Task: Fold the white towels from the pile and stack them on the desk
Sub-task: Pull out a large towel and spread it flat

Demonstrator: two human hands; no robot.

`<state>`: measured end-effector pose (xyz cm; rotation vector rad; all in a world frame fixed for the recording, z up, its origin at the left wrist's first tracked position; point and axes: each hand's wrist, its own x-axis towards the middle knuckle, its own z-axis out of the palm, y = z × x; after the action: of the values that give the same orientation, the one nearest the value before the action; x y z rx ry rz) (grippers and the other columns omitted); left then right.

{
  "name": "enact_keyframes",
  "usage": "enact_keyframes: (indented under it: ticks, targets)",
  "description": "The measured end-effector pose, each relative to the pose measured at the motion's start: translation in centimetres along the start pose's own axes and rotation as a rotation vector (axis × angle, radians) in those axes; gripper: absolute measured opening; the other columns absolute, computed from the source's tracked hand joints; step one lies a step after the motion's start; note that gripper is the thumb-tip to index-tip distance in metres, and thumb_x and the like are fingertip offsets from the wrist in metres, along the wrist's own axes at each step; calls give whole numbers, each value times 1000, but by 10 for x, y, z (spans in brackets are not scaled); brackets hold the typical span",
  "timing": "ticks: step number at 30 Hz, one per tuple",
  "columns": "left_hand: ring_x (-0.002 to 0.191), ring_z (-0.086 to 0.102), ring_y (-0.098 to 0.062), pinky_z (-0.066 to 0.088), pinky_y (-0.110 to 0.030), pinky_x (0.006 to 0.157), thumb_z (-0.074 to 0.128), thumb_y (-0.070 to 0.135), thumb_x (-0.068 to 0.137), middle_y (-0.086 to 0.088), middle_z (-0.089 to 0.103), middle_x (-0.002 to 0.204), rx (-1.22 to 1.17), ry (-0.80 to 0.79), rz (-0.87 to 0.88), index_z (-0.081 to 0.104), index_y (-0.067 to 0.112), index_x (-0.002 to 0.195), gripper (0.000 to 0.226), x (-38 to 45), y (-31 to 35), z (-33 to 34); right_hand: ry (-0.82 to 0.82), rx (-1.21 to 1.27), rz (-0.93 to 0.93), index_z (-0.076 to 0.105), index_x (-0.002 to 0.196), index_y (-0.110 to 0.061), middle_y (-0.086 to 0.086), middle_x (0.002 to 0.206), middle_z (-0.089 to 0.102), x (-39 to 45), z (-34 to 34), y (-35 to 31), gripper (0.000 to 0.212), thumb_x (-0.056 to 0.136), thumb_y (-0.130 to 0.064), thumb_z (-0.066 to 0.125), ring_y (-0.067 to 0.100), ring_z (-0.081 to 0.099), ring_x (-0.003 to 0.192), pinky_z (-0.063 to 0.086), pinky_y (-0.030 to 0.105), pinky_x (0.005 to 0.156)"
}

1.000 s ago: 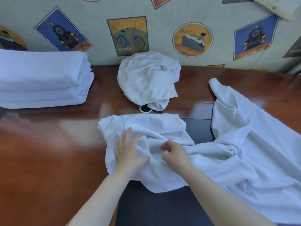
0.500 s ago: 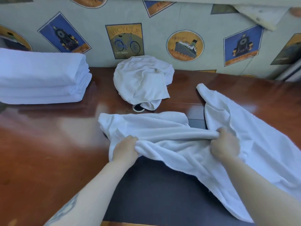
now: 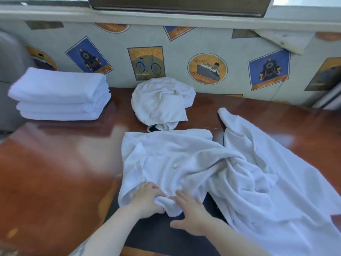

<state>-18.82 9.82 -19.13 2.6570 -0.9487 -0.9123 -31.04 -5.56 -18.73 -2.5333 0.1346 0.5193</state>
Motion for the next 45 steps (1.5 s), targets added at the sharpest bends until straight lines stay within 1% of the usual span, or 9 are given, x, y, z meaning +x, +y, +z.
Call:
enact_keyframes:
  ticks: [4, 10, 16, 20, 24, 27, 30, 38, 45]
  targets:
    - [120, 37, -13, 33, -25, 90, 64, 51, 76, 14, 42, 121, -76, 30, -29, 62, 43, 118, 43, -20, 12, 19, 38, -130, -14, 46, 131, -27, -15, 143, 28, -7, 1, 14, 46, 89, -41, 59, 4, 17, 142, 8, 54, 116]
    - [134, 27, -14, 26, -30, 112, 56, 61, 86, 13, 40, 139, -239, 85, -106, 54, 33, 133, 54, -39, 13, 44, 20, -345, 26, 39, 135, -22, -1, 148, 26, -1, 8, 0, 43, 93, -21, 48, 16, 16, 145, -5, 52, 118]
    - [98, 55, -5, 47, -25, 84, 57, 39, 92, 10, 52, 118, -491, 232, -208, 51, 34, 129, 38, -32, -4, 11, -6, -394, 155, 49, 126, -17, 4, 130, 45, 15, 5, -18, 37, 89, -12, 45, 25, 38, 130, 12, 46, 118]
    - [124, 43, -11, 39, -28, 96, 58, 27, 90, 14, 43, 138, -265, 479, -187, 53, 31, 125, 36, -18, -31, -14, 116, -261, 240, 60, 114, -19, 1, 98, 53, 39, -1, -44, 30, 91, -13, 40, 22, 52, 110, 35, 30, 100]
    - [133, 25, -12, 31, -27, 99, 57, 28, 87, 14, 38, 141, -174, 394, -152, 54, 35, 120, 34, -12, -72, -23, 307, 149, 260, 61, 106, -27, -12, 105, 60, 64, 15, -83, 25, 91, -19, 44, 13, 55, 100, 40, 25, 83]
    - [123, 35, -10, 37, -26, 92, 59, 28, 85, 17, 43, 128, -257, 307, -105, 53, 39, 105, 24, -6, -105, -32, 324, 424, 288, 61, 103, -28, -14, 104, 59, 90, 31, -113, 15, 93, -28, 50, 5, 55, 95, 45, 22, 84]
    - [99, 53, -9, 50, -30, 81, 59, 29, 83, 13, 48, 111, -359, 207, -57, 52, 35, 96, 16, 5, -131, -45, 355, 433, 276, 63, 107, -29, -14, 104, 56, 116, 38, -136, 19, 89, -32, 57, 6, 50, 101, 44, 24, 89]
    - [75, 55, -10, 43, -28, 63, 64, 60, 80, 8, 60, 89, -340, 49, -27, 53, 26, 84, 36, 16, -152, -50, 292, 430, 390, 62, 98, -39, -15, 111, 45, 123, 49, -149, 18, 88, -27, 55, 8, 45, 109, 42, 25, 94]
    - [90, 56, -7, 47, -27, 75, 68, 58, 81, 8, 54, 102, -438, 129, -4, 56, 28, 87, 33, 17, -143, -55, 195, 430, 386, 65, 104, -35, -10, 115, 45, 126, 39, -141, 24, 87, -21, 56, 11, 49, 107, 44, 29, 96]
